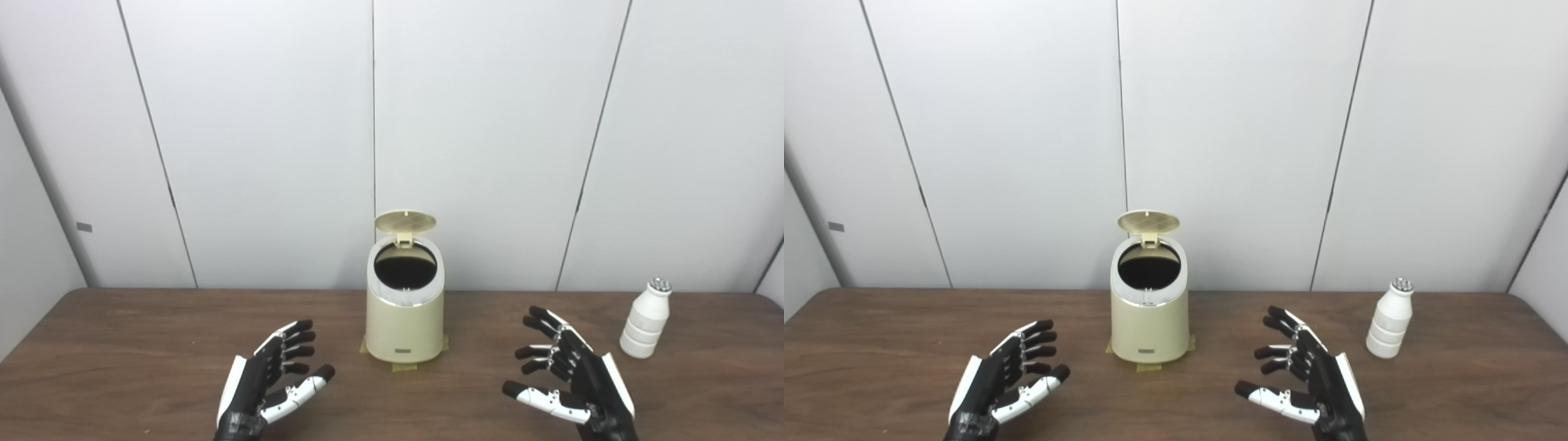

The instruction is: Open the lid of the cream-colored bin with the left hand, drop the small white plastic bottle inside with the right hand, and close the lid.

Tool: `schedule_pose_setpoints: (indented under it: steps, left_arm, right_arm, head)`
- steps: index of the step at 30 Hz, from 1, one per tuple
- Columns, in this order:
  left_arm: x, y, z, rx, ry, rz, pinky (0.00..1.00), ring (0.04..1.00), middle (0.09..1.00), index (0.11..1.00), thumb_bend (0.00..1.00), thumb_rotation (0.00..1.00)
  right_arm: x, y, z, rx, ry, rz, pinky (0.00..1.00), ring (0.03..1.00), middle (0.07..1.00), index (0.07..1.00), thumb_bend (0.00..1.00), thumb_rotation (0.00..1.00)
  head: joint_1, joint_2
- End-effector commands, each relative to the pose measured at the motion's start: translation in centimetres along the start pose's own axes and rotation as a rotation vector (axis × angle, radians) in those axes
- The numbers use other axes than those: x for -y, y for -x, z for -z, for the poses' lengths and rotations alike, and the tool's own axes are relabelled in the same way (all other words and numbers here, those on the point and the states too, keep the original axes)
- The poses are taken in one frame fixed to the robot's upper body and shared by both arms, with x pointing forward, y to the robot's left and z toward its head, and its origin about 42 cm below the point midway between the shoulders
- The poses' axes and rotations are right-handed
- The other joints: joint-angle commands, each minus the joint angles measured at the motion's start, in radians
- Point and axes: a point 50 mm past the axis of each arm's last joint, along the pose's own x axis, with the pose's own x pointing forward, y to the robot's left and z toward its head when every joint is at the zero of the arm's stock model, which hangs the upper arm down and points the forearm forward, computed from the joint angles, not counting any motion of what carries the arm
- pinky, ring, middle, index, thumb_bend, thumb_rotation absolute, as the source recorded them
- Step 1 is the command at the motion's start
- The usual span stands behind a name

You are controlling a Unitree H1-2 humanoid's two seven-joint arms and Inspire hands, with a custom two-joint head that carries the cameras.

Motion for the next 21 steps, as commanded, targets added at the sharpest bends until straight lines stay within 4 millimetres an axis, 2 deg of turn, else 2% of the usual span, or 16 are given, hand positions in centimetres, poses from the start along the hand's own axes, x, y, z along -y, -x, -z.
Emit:
schedule_pose_setpoints:
  steps: [1,3,6,8,10,12,16,18,21]
  left_arm:
    - [-0.9,-1.2,-1.6,0.1,-0.017,-0.004,0.66,0.737,0.782,0.829,0.66,0.21]
    - [-1.3,-1.2,-1.4,0.09,-0.019,-0.008,0.67,0.743,0.786,0.83,0.66,0.2]
    - [-1.9,-1.2,-1.1,0.076,-0.036,-0.008,0.68,0.751,0.795,0.833,0.64,0.21]
    - [-2.3,-1.2,-0.9,0.076,-0.046,-0.004,0.69,0.758,0.799,0.836,0.61,0.17]
    - [-2.7,-1.3,-0.8,0.075,-0.061,-0.005,0.69,0.758,0.803,0.836,0.59,0.16]
    - [-3.1,-1.4,-0.7,0.078,-0.068,-0.005,0.7,0.756,0.803,0.837,0.57,0.14]
    - [-3.7,-1.6,-0.3,0.084,-0.065,-0.003,0.69,0.75,0.807,0.84,0.54,0.11]
    - [-3.9,-1.6,-0.3,0.089,-0.073,0.0,0.69,0.747,0.808,0.841,0.53,0.1]
    - [-4.1,-1.6,-0.2,0.094,-0.077,0.005,0.7,0.751,0.814,0.845,0.51,0.08]
  right_arm:
    - [1.9,-2.5,-2.8,0.149,0.048,0.014,0.59,0.638,0.828,0.837,0.71,0.06]
    - [2.7,-3.6,-4.4,0.197,0.114,0.038,0.58,0.638,0.814,0.829,0.73,0.09]
    - [3.3,-5.1,-8.1,0.265,0.193,0.084,0.53,0.643,0.8,0.824,0.73,0.08]
    - [4.2,-6.1,-10.3,0.293,0.238,0.115,0.53,0.652,0.798,0.823,0.74,0.06]
    - [5.1,-7.0,-11.8,0.317,0.276,0.136,0.52,0.662,0.794,0.821,0.74,0.1]
    - [6.9,-8.2,-13.5,0.326,0.33,0.17,0.53,0.669,0.794,0.808,0.76,0.14]
    - [9.5,-10.1,-15.4,0.32,0.415,0.205,0.58,0.676,0.796,0.798,0.78,0.19]
    - [11.4,-11.2,-16.5,0.315,0.483,0.238,0.59,0.669,0.782,0.783,0.8,0.21]
    - [12.9,-11.8,-17.7,0.304,0.529,0.269,0.62,0.69,0.78,0.781,0.8,0.2]
  head:
    - [-0.035,-0.01]
    - [-0.085,-0.023]
    - [-0.151,-0.041]
    - [-0.187,-0.048]
    - [-0.217,-0.053]
    - [-0.267,-0.064]
    - [-0.318,-0.079]
    - [-0.341,-0.085]
    - [-0.358,-0.089]
